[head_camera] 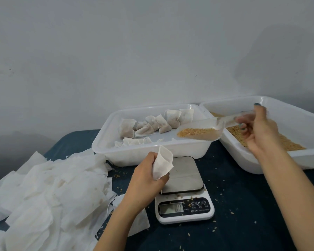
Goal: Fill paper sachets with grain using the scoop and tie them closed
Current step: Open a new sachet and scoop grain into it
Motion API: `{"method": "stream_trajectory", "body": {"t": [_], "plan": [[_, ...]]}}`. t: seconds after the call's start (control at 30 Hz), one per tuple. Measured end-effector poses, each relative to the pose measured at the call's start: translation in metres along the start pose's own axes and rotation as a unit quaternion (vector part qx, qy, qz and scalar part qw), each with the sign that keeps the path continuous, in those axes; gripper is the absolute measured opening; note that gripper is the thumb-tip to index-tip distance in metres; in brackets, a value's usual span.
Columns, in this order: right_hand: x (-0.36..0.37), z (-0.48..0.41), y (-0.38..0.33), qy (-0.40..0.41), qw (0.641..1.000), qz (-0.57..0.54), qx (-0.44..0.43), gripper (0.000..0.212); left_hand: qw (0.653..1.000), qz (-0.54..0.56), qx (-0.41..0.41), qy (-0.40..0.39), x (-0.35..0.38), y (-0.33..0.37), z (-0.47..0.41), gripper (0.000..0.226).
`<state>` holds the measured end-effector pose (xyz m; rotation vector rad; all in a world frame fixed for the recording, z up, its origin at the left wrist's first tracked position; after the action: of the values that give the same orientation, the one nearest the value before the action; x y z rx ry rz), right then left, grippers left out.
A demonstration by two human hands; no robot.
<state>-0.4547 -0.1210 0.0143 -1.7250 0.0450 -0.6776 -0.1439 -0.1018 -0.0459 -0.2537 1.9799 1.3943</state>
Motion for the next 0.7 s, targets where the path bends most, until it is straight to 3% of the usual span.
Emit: {"method": "stream_trajectory", "body": {"t": [0.5,0.7], "plan": [[0.059,0.031,-0.026,-0.151,0.975,0.135,-0.089,0.046,0.996,-0.084,-0.002,0.006,-0.006,0.010,0.006,0.036],[0.078,0.044,-0.040,-0.197,0.951,0.192,-0.138,0.042,0.998,-0.045,0.031,-0.019,-0.001,0.015,0.007,0.034]]}}
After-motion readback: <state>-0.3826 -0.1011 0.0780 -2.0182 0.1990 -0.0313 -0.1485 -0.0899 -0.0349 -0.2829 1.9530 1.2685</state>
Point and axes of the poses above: each hand's wrist, its own z-axis away from the middle knuckle, its own x-axis out of the palm, y = z × x, the point moved 5 cm from there along -z, towards the middle knuckle, and after that the axes turned 13 degrees about -y, right-handed, at the moved point
